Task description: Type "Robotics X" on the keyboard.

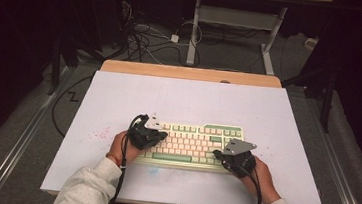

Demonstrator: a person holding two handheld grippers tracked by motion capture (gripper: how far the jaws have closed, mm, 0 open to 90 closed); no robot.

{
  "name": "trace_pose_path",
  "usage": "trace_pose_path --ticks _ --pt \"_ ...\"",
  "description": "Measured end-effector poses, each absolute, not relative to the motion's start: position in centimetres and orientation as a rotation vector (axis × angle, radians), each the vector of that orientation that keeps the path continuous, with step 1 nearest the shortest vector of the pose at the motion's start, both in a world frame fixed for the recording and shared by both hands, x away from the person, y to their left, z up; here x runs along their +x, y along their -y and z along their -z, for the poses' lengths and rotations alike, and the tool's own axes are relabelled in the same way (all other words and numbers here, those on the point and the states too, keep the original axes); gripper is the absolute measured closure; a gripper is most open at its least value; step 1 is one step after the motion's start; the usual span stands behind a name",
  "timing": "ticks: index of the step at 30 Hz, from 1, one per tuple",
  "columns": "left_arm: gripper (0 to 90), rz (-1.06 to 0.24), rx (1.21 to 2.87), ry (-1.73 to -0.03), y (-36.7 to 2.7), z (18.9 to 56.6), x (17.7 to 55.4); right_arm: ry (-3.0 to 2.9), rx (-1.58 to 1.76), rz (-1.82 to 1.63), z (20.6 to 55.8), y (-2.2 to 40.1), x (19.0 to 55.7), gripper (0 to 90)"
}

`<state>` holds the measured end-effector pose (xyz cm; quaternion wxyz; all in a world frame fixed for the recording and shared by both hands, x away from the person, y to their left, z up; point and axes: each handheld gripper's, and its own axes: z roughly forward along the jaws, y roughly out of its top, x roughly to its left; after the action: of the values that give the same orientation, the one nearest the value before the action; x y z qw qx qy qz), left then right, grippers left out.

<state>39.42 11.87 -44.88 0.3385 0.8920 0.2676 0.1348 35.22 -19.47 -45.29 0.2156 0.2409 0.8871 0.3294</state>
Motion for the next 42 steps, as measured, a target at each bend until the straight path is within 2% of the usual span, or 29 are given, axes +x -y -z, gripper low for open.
trace_pose_path --ticks 7,31,42 --pt "87.8 -0.38 2.36 -0.681 -11.5 45.0 39.3 -2.459 0.674 -0.908 45.3 19.4 35.1 90.0" --pt "87.7 -0.441 2.293 -0.654 -12.2 43.7 38.6 -2.443 0.655 -0.908 45.3 19.4 35.0 90.0" --pt "87.7 -0.474 2.247 -0.646 -13.0 42.7 38.1 -2.388 0.67 -0.982 44.0 20.3 34.8 90.0"
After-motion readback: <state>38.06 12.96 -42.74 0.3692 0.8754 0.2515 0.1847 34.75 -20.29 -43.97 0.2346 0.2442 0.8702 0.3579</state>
